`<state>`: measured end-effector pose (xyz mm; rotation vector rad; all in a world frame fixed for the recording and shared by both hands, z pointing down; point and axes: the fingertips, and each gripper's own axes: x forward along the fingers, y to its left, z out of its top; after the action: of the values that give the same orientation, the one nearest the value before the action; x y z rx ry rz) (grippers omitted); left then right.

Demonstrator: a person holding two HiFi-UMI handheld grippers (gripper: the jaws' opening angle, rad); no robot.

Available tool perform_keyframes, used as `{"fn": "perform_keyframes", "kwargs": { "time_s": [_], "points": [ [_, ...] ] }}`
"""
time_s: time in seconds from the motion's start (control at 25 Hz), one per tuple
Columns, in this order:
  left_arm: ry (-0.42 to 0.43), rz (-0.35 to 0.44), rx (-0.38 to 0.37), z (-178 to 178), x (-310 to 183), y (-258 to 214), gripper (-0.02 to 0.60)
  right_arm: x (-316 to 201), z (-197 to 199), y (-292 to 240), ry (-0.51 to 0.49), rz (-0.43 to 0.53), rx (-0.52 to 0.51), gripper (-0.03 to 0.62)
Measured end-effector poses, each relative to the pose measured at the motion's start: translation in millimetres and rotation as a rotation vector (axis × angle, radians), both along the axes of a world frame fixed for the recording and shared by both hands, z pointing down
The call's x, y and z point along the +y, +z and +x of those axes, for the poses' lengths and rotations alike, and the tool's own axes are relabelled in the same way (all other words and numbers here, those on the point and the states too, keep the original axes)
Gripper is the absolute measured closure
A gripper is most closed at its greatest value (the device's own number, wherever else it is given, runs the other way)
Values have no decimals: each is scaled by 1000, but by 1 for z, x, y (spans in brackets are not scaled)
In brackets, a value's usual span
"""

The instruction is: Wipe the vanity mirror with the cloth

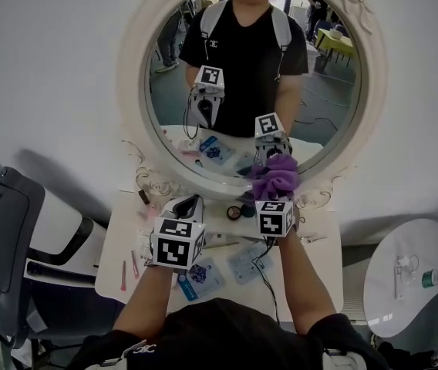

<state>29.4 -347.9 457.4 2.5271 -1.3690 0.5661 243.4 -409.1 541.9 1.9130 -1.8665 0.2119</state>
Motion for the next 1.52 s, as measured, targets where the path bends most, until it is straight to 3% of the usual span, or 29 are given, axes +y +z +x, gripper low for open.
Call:
{"fn": "perform_keyframes", "kwargs": {
  "time_s": [0.2,0.48,0.64,0.92,1.52],
  "points": [
    [-1,10,13,0,2,-5,584,12,-9,-8,-45,11,-151,534],
    [-9,12,15,-3,1,-4,584,55,-29,-87,-117,237,-290,534],
    [-10,18,20,-2,2,-4,584,82,-27,-113,-114,326,-296,534],
    [1,24,25,4,2,-2,584,106,-23,-105,-103,313,-354,536],
    [14,32,22,5,8,-2,584,112,-26,-100,-99,290,-326,536]
  ]
}}
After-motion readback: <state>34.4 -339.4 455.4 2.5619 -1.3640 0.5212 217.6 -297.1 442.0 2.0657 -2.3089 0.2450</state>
